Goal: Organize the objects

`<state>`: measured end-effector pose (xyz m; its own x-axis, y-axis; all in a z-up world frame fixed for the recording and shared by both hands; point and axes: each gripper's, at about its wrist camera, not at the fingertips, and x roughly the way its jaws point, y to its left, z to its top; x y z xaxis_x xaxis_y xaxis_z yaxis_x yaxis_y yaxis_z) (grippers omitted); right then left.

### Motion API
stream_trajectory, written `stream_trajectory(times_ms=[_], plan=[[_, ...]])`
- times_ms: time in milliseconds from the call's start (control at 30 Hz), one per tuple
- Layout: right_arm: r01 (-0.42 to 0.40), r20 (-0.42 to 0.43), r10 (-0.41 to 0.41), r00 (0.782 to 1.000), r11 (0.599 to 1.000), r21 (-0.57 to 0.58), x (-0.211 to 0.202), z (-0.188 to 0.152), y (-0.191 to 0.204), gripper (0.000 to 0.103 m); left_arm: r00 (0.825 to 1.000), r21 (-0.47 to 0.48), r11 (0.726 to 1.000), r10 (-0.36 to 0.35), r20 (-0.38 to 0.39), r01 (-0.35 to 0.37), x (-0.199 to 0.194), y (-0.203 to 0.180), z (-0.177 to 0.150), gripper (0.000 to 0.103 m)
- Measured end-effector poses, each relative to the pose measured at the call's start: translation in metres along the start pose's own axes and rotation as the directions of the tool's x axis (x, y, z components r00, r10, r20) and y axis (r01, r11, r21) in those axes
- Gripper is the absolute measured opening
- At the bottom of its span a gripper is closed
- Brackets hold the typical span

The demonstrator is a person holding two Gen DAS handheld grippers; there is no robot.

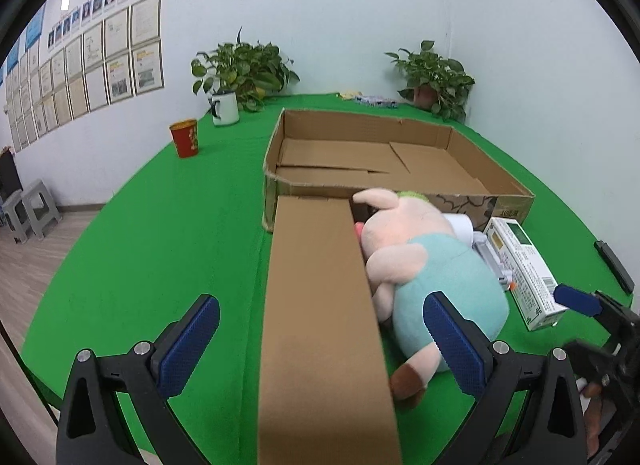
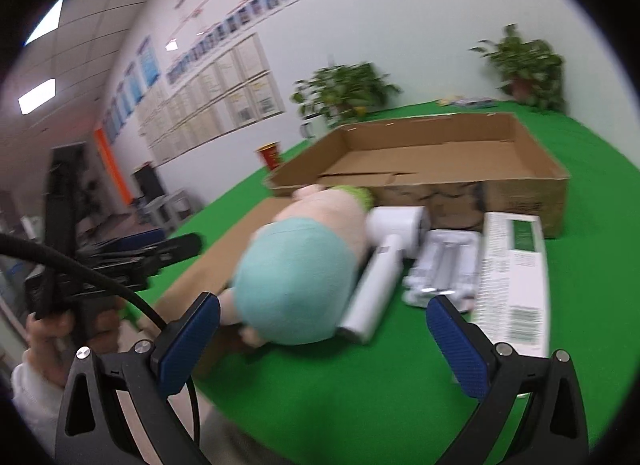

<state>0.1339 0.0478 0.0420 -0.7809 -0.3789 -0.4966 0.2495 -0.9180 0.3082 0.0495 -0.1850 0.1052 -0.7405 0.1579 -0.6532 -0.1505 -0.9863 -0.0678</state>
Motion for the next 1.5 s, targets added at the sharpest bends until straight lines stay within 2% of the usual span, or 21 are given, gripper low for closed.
stream_trajectory(times_ms=[100,300,500,600,733,800,867,900,967,1067,1267,1400,1500], plan=[[-0.095,-0.043,0.093,0.995,0.995,-0.028,0.01,-0.002,0.024,0.103,0.999,-0.056,0.998,-0.024,-0.038,0.022,0.015,0.003,-0.008,0.103],[-0.197,-0.125,0.182,0.975,0.973,-0.12,0.033,-0.009,0.077,0.103,0.985,-0.138,0.982,-0.146,-0.097,0.132,0.038,0.017,-0.023,0.102],[-0.18,-0.153,0.148,0.977,0.956,-0.23,0.052,-0.011,0.116,0.103,0.945,-0.234,0.937,-0.297,-0.137,0.261,0.061,0.036,-0.024,0.098],[-0.178,-0.163,0.139,0.977,0.949,-0.26,0.064,-0.01,0.126,0.103,0.919,-0.236,0.918,-0.361,-0.158,0.319,0.071,0.044,-0.024,0.09],[-0.159,-0.183,0.115,0.976,0.956,-0.248,0.08,-0.007,0.126,0.103,0.892,-0.237,0.902,-0.408,-0.192,0.362,0.08,0.048,-0.028,0.083],[-0.157,-0.192,0.111,0.975,0.957,-0.244,0.087,-0.007,0.128,0.103,0.87,-0.256,0.882,-0.449,-0.204,0.396,0.086,0.05,-0.032,0.082],[-0.174,-0.213,0.126,0.969,0.958,-0.226,0.094,-0.007,0.127,0.103,0.851,-0.266,0.867,-0.48,-0.214,0.422,0.091,0.053,-0.035,0.076],[-0.183,-0.225,0.135,0.965,0.961,-0.206,0.097,-0.007,0.127,0.103,0.846,-0.264,0.863,-0.488,-0.215,0.431,0.092,0.054,-0.036,0.074],[-0.18,-0.25,0.133,0.959,0.968,-0.173,0.106,-0.007,0.125,0.103,0.844,-0.255,0.861,-0.494,-0.208,0.44,0.093,0.055,-0.036,0.074],[-0.149,-0.261,0.098,0.96,0.972,-0.182,0.111,-0.01,0.126,0.103,0.835,-0.264,0.849,-0.512,-0.202,0.457,0.094,0.06,-0.037,0.072],[-0.112,-0.252,0.061,0.966,0.975,-0.191,0.11,-0.01,0.136,0.103,0.812,-0.311,0.817,-0.552,-0.186,0.484,0.087,0.066,-0.047,0.072],[-0.113,-0.235,0.061,0.97,0.97,-0.215,0.102,-0.01,0.15,0.103,0.811,-0.344,0.809,-0.556,-0.181,0.477,0.077,0.078,-0.053,0.072],[-0.116,-0.238,0.06,0.97,0.966,-0.232,0.104,-0.013,0.157,0.103,0.82,-0.348,0.811,-0.548,-0.167,0.471,0.071,0.077,-0.058,0.072]])
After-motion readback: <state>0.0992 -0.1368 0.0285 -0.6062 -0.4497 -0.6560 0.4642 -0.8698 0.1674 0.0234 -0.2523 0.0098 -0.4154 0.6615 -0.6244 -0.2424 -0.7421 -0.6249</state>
